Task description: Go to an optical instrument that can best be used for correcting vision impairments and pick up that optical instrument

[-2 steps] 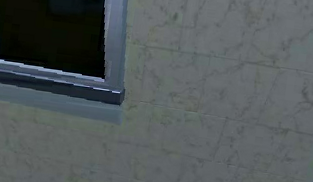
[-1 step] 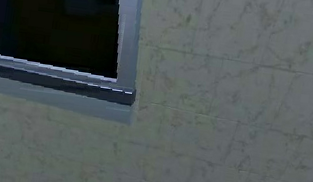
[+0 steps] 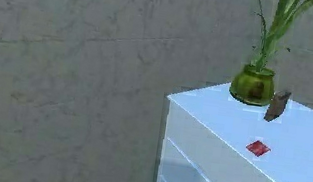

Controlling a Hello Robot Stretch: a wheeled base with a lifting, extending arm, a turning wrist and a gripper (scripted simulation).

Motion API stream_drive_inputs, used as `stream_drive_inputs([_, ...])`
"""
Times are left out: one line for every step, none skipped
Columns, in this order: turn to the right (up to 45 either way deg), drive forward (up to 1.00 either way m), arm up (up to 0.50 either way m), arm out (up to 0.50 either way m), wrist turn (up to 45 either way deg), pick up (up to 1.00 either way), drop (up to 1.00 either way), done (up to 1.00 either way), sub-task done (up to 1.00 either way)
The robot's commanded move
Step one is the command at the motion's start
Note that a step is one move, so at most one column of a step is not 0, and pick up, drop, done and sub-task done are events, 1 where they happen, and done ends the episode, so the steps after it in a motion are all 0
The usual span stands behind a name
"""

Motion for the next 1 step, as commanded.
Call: stream_drive_inputs([45.0,0.0,0.0,0.0,0.0,0.0,0.0,0.0,0.0])
